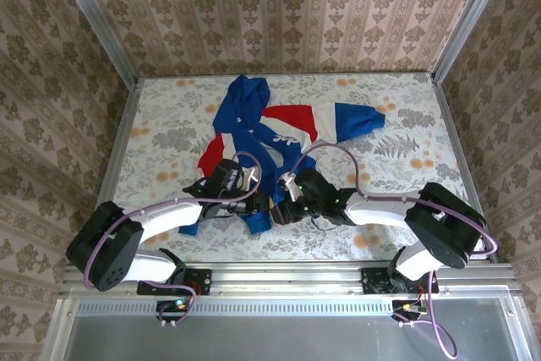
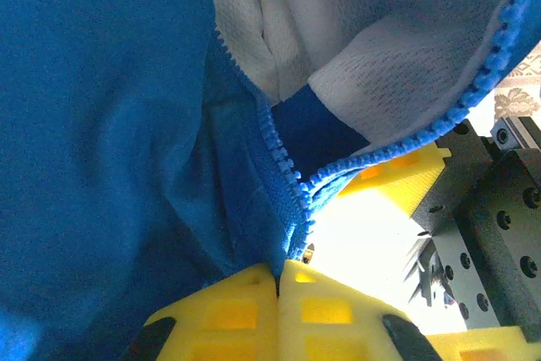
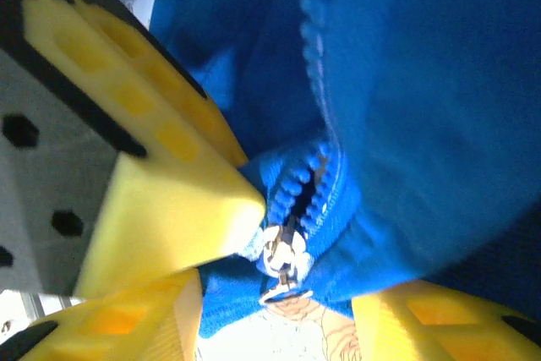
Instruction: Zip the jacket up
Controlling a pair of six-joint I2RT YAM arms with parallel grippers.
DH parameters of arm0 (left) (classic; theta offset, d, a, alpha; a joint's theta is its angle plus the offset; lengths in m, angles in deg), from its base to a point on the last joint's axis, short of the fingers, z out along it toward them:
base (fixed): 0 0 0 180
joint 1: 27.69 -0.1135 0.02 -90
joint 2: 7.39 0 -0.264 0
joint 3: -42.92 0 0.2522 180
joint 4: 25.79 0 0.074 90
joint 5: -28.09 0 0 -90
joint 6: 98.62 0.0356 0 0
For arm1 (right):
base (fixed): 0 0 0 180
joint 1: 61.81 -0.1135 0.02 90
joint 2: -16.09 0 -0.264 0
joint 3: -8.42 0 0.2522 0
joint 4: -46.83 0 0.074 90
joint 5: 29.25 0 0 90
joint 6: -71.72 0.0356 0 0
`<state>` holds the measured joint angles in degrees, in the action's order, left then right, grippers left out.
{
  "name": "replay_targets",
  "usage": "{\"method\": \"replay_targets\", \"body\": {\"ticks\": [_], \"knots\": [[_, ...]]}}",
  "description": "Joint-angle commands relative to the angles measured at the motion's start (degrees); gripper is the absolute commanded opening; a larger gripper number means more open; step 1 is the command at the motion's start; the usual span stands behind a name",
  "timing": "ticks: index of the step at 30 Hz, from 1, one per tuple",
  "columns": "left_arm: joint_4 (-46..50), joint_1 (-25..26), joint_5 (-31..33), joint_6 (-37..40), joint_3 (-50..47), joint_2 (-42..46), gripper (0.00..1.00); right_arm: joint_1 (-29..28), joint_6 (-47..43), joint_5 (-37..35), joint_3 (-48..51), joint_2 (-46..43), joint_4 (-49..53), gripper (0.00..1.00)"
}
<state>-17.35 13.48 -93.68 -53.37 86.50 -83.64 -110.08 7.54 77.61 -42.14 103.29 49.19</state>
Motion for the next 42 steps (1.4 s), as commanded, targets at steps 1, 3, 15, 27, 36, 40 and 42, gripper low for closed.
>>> {"method": "replay_targets", "body": {"ticks": [1, 3, 15, 27, 36, 40, 42], "knots": [[0.58, 0.22, -1.0, 1.32, 2.15, -0.65, 0.0, -0.42, 0.81, -1.95, -2.18, 1.26, 1.27, 0.44], [0.74, 0.23, -0.95, 1.28, 2.17, -0.66, 0.0, -0.5, 1.02, -3.19, -2.48, 1.29, 2.05, 0.35], [2.48, 0.36, -0.27, 2.4, 2.43, -0.46, 0.0, -0.6, -1.63, -9.44, -3.08, -4.12, 10.88, 0.01], [7.72, 2.01, 1.3, 4.71, 4.65, 0.49, 0.0, -1.2, -4.01, -12.36, -7.08, -4.62, 18.04, 0.0], [12.62, 5.31, 3.24, 6.85, 7.42, 0.22, 0.0, -2.53, -7.34, -17.16, -12.96, -7.03, 28.92, 0.0], [15.4, 6.18, 3.72, 8.04, 8.15, 0.53, 0.0, -2.55, -9.43, -18.5, -15.06, -7.09, 32.48, 0.0], [16.91, 6.46, 4.0, 8.8, 8.62, 0.85, 0.0, -2.53, -11.43, -18.88, -16.12, -7.05, 34.47, 0.0]]}}
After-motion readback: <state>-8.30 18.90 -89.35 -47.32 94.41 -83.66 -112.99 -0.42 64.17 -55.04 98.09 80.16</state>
